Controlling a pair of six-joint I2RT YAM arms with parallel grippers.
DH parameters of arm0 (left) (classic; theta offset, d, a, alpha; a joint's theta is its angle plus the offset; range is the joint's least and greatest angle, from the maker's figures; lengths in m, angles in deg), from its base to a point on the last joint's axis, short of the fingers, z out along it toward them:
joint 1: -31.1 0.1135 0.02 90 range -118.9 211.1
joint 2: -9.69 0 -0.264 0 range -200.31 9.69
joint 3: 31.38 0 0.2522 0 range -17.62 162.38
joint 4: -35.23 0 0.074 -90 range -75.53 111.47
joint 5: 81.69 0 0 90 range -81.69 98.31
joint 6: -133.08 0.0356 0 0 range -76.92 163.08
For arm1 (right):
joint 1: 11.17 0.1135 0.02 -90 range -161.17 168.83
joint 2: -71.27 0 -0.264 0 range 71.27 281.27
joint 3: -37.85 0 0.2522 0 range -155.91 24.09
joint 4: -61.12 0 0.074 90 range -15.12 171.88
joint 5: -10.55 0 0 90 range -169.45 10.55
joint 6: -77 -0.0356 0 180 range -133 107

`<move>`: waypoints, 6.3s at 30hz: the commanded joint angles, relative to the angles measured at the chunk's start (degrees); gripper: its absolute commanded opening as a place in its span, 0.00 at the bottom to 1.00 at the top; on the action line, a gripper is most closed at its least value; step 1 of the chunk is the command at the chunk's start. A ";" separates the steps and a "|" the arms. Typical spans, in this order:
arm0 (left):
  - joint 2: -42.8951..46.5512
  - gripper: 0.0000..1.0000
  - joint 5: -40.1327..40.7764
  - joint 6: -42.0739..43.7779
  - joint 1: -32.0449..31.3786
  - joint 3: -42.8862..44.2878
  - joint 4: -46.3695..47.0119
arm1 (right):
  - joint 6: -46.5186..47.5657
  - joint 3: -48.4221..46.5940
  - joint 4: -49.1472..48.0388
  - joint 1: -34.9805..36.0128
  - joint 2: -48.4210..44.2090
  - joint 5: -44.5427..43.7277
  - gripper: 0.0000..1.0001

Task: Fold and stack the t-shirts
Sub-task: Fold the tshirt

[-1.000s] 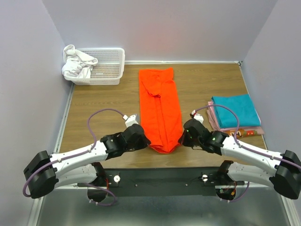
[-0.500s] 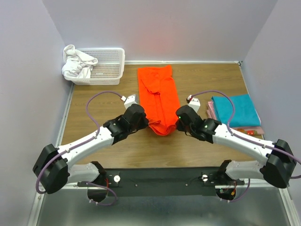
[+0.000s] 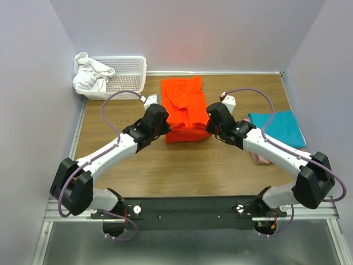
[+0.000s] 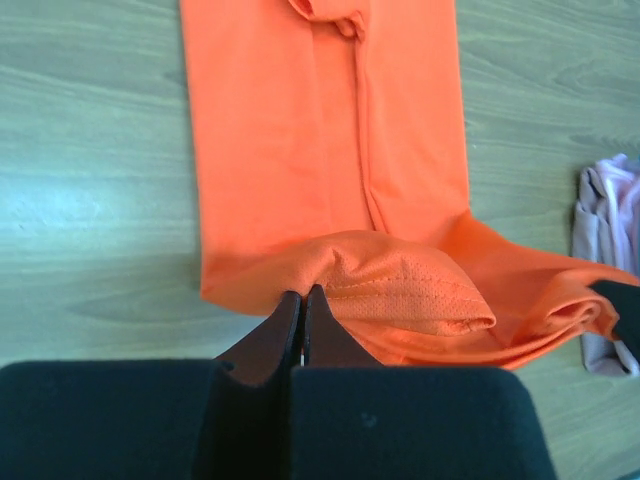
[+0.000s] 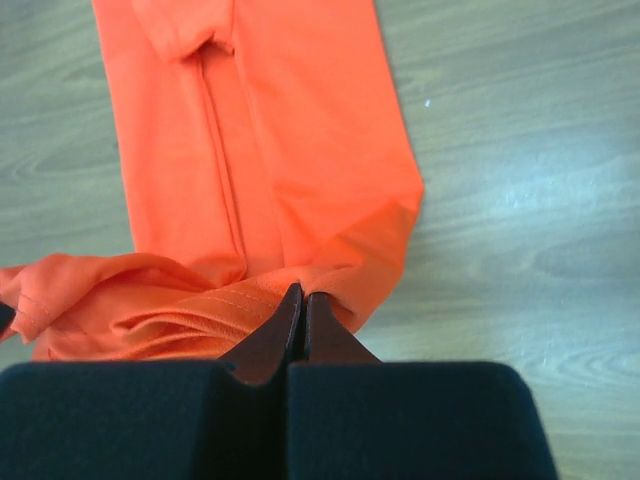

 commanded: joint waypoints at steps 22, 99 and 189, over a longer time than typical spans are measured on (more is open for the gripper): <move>-20.40 0.00 -4.88 8.78 8.67 17.27 -0.14 | 7.39 -18.85 -2.86 -12.20 21.61 10.34 0.00; -26.56 0.98 -20.62 9.13 7.26 4.35 17.70 | 3.44 -42.84 -14.90 -15.37 52.46 59.05 1.00; -21.12 0.00 -11.12 8.17 9.02 -6.19 11.28 | 6.86 4.00 -14.46 -22.31 22.67 39.09 0.02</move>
